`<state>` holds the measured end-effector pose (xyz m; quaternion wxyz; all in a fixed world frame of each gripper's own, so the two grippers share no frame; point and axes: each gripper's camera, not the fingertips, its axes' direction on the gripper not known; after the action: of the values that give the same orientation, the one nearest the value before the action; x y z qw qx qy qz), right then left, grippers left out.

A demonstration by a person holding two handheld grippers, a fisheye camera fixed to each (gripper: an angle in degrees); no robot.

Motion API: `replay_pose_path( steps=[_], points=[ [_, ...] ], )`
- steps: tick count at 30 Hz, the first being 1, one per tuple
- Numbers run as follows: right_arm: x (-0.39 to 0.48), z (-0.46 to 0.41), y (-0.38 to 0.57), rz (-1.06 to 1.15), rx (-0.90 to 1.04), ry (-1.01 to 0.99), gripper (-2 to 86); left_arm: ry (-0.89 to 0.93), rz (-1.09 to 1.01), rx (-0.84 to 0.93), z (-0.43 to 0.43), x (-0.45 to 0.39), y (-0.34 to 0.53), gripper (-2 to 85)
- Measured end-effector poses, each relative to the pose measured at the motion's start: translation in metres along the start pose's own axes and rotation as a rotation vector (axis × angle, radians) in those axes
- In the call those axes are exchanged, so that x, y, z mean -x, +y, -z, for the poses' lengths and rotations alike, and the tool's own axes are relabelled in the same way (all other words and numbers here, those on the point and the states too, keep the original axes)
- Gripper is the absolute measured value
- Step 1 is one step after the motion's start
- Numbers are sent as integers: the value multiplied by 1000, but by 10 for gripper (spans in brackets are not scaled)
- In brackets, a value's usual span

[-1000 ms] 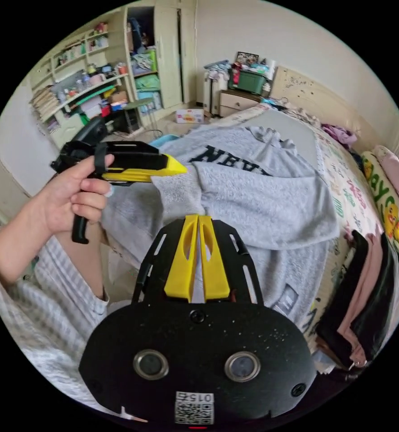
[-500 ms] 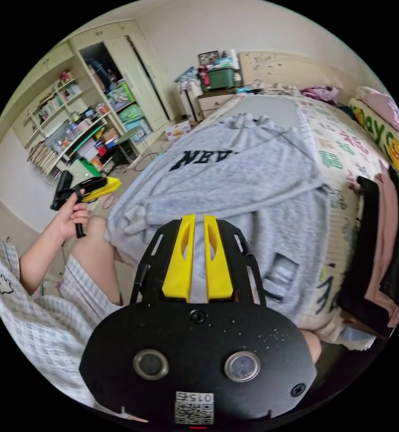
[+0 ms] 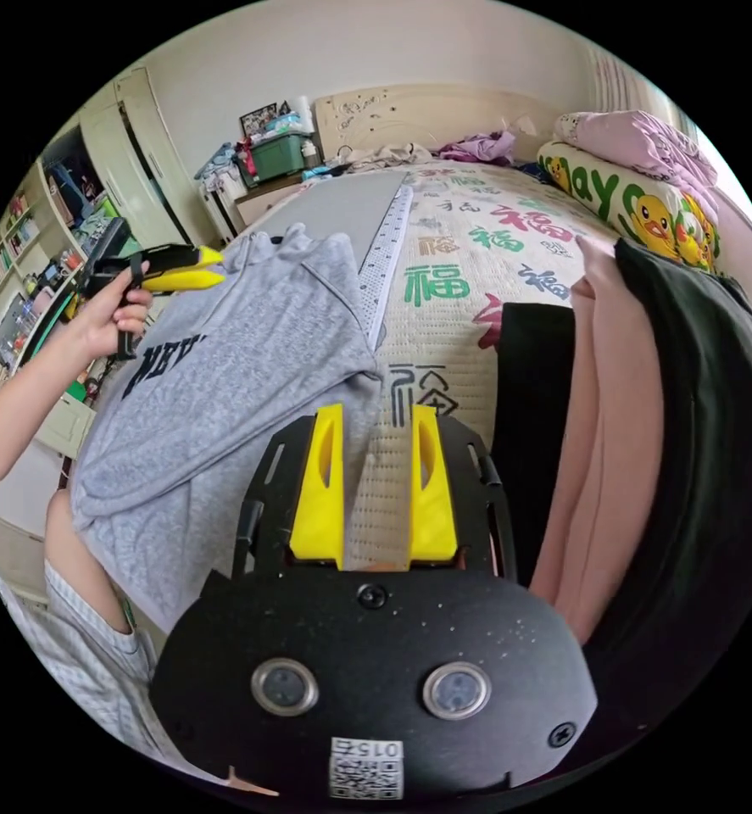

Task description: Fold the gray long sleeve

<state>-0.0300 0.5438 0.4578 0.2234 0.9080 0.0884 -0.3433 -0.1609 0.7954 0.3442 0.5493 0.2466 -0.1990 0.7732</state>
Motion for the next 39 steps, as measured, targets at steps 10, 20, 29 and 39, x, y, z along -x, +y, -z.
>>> replay_pose_path(
  steps=[10, 20, 29, 39],
  points=[
    [-7, -43, -19, 29, -1, 45, 48, -112, -175, 124, -87, -69, -101, 17],
    [-45, -47, 0, -133, 54, 97, -3, -245, -306, 165, -94, -110, -138, 56],
    [55, 16, 79, 86, -44, -327, 12, -49, -219, 138, 95, -35, 80, 68],
    [241, 6, 126, 450, 51, -389, 85, -99, 61, -27, 136, 32, 289, 105]
  ],
)
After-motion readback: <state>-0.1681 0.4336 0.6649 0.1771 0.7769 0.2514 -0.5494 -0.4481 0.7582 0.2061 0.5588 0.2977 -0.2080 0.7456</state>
